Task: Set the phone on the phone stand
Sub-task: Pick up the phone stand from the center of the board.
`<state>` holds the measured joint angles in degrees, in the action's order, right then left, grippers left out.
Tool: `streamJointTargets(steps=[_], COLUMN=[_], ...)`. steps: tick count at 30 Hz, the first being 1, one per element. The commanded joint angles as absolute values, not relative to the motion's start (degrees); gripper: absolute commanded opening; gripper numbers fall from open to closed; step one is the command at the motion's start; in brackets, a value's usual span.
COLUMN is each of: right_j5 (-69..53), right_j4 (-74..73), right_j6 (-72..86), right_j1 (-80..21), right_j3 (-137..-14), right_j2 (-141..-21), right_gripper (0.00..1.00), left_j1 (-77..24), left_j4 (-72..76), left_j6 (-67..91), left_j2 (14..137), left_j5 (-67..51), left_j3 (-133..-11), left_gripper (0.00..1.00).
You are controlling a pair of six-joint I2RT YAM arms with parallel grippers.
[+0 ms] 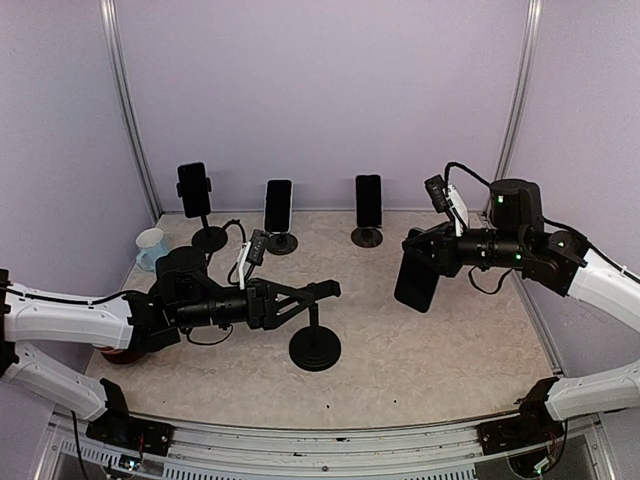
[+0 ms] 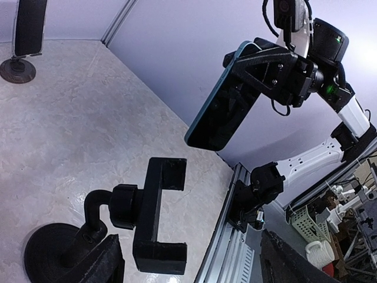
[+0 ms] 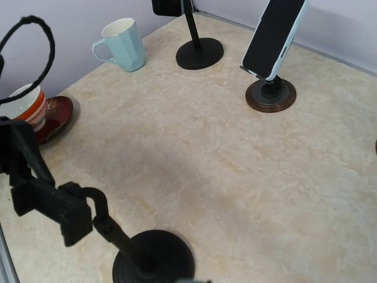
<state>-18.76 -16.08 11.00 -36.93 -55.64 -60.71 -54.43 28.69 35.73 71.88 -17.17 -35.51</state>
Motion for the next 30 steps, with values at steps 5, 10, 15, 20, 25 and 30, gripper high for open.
streamJointTargets(steps=[5, 10, 15, 20, 25, 30], right_j5=[-18.65, -18.66, -18.31, -18.57, -18.66, -18.51], right_j4=[-12.81, -12.69, -12.68, -12.37, -12.28, -12.38], right_j6=[11.76, 11.85, 11.85, 12.1, 12.22, 12.02], right_j1=[-36.3, -36.3, -36.3, -36.3, -36.3, -36.3], right_j3=[-55.3, -55.02, -54.57, -54.19, -54.14, -54.07], right_j2=[-58.47, -58.45, -58.11, -58.1, -58.19, -58.36], right_gripper=[0.0, 0.0, 0.0, 0.0, 0.0, 0.0], left_j1=[-54.67, -54.58, -54.49, -54.45, -54.19, -53.79], left_j4=[29.91, 30.06, 29.97, 30.15, 30.15, 30.4], left_j6=[35.42, 35.29, 35.17, 35.29, 35.16, 35.25], left_j2=[72.75, 72.95, 73.37, 74.04, 74.09, 74.09], left_j5=[-17.52, -17.49, -17.53, -17.58, -17.05, -17.23], left_j3=[-34.15, -34.18, -34.32, -34.7, -34.72, -34.85], left_gripper=[0.73, 0.61, 0.58, 0.5, 0.47, 0.47])
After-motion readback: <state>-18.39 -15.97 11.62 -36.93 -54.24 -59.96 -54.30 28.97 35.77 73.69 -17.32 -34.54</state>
